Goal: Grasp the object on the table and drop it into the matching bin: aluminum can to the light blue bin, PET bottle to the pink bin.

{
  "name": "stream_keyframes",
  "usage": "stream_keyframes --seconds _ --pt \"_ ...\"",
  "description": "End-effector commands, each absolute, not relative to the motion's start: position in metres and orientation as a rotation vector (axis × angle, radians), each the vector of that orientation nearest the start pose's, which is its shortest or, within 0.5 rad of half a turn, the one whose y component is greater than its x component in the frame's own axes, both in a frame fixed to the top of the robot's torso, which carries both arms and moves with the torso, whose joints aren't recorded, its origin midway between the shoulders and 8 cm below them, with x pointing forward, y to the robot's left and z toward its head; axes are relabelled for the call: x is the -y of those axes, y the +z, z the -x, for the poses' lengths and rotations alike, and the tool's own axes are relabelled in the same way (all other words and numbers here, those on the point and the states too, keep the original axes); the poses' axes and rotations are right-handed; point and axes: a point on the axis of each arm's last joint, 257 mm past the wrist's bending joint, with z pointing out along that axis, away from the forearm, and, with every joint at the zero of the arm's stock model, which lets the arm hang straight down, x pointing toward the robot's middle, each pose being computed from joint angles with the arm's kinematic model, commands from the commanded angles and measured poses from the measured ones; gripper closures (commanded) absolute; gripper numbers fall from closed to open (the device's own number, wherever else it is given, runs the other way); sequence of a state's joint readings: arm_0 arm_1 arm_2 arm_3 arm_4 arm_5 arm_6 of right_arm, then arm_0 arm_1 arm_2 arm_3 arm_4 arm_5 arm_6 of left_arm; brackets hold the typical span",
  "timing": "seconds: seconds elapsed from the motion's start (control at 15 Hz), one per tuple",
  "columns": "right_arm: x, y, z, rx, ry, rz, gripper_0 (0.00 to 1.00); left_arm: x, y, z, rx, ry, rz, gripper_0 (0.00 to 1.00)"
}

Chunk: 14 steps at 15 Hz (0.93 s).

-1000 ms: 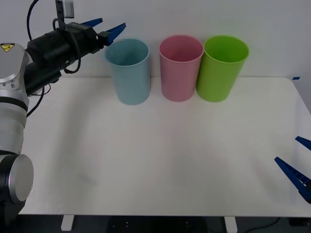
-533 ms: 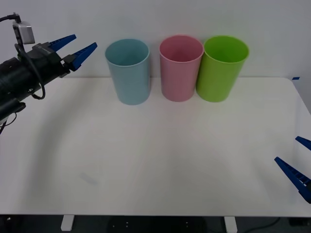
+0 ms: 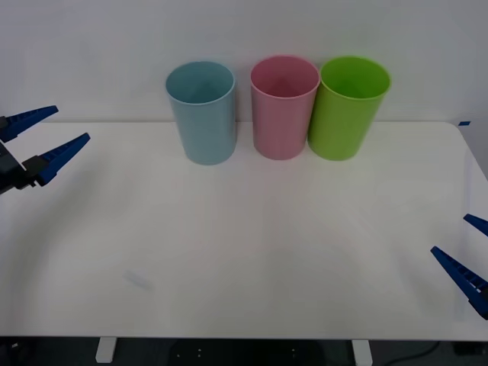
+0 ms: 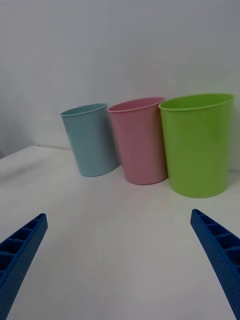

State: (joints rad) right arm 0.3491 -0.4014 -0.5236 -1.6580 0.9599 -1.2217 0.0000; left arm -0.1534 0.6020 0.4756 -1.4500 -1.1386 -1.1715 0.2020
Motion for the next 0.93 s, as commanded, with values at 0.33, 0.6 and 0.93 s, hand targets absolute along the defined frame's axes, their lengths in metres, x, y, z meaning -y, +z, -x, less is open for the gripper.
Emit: stream_keyframes --seconds 0.33,0.6,0.93 --pt "0.33 -0.169 -0.342 -1.441 0.567 0.465 0.0 -0.376 -0.105 -0.424 -1.495 -0.478 -0.665 0.0" --pt "0.33 -0.169 -0.342 -1.441 0.567 0.465 0.0 -0.395 -0.13 -0.395 -1.556 -0.454 -0.685 0.0" --pt "0.33 -0.169 -0.342 -1.441 0.567 0.465 0.0 -0.4 -0.152 -0.361 -1.578 -0.477 -0.69 0.0"
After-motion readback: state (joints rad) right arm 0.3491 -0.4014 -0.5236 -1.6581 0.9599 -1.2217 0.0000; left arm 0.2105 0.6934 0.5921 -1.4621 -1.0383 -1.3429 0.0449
